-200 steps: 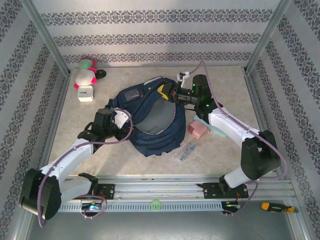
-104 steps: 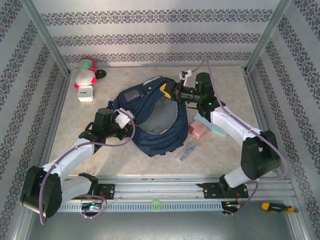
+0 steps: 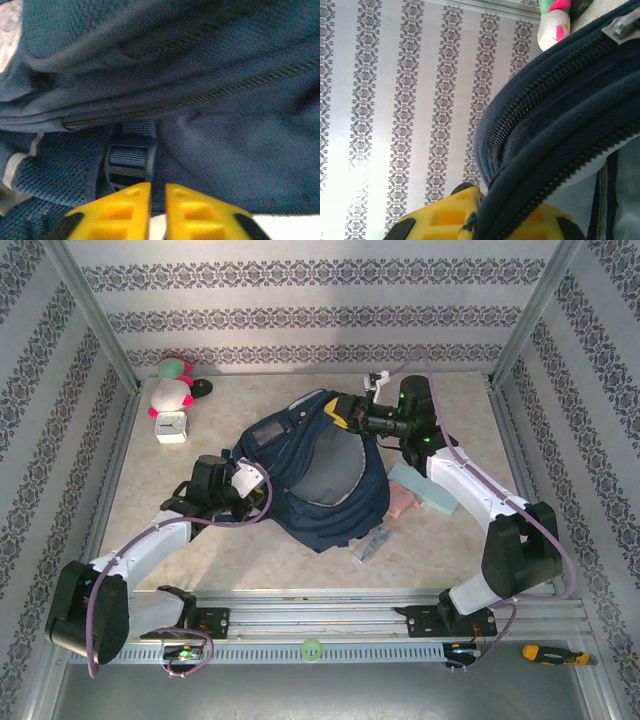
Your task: Pack the student bag
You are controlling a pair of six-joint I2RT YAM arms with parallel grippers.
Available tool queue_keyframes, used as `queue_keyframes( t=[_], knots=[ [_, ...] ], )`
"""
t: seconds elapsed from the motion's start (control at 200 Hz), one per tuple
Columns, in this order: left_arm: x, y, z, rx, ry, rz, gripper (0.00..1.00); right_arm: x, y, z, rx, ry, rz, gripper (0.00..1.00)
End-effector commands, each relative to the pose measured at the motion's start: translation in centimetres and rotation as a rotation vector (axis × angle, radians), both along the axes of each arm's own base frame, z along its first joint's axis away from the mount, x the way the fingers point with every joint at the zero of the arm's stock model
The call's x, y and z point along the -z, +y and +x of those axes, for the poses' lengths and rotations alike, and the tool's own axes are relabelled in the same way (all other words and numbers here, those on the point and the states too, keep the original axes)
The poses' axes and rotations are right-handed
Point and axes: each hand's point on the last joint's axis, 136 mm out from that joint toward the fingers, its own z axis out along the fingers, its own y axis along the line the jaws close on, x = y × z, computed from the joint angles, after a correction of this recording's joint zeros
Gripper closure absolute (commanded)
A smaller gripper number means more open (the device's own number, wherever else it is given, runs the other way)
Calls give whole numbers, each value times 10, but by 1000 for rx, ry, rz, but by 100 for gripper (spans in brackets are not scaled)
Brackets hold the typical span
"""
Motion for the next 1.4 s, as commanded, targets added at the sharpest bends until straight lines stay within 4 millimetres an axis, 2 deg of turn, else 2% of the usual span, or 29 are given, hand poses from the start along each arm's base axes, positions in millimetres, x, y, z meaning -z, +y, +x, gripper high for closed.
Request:
queue_keyframes(
  t=[0.0, 0.13, 0.255, 0.42, 0.57, 0.715, 0.839, 0.919, 1.099, 1.224, 1.394],
  knots=[
    [-13, -14, -26, 162, -28, -40, 58, -80, -5, -16, -41, -254, 88, 100],
    [-28, -31, -41, 263, -55, -142, 49, -80, -4, -15, -41, -254, 88, 100],
    [-37, -41, -39, 269, -76, -225, 46, -81, -5, -15, -37, -255, 87, 100],
    [-35, -51, -34, 277, -67, -256, 46, -80, -5, -17, -34, -255, 84, 100],
    [-48, -59, -26, 255, -89, -328, 47, -79, -6, -17, -30, -258, 82, 100],
    [-51, -66, -21, 238, -86, -356, 50, -80, -5, -18, -29, -259, 81, 100],
    [-46, -69, -16, 215, -77, -355, 53, -79, -4, -18, -32, -256, 81, 100],
    [-42, -67, -8, 169, -78, -336, 57, -80, -4, -19, -32, -260, 82, 100],
    [-43, -63, 6, 83, -78, -331, 75, -79, -4, -19, -30, -257, 81, 100],
    [-40, -61, 8, 46, -80, -313, 86, -78, -4, -18, -28, -257, 80, 100],
    [-30, -60, -3, 69, -45, -282, 97, -79, -3, -17, -33, -256, 81, 100]
  ],
)
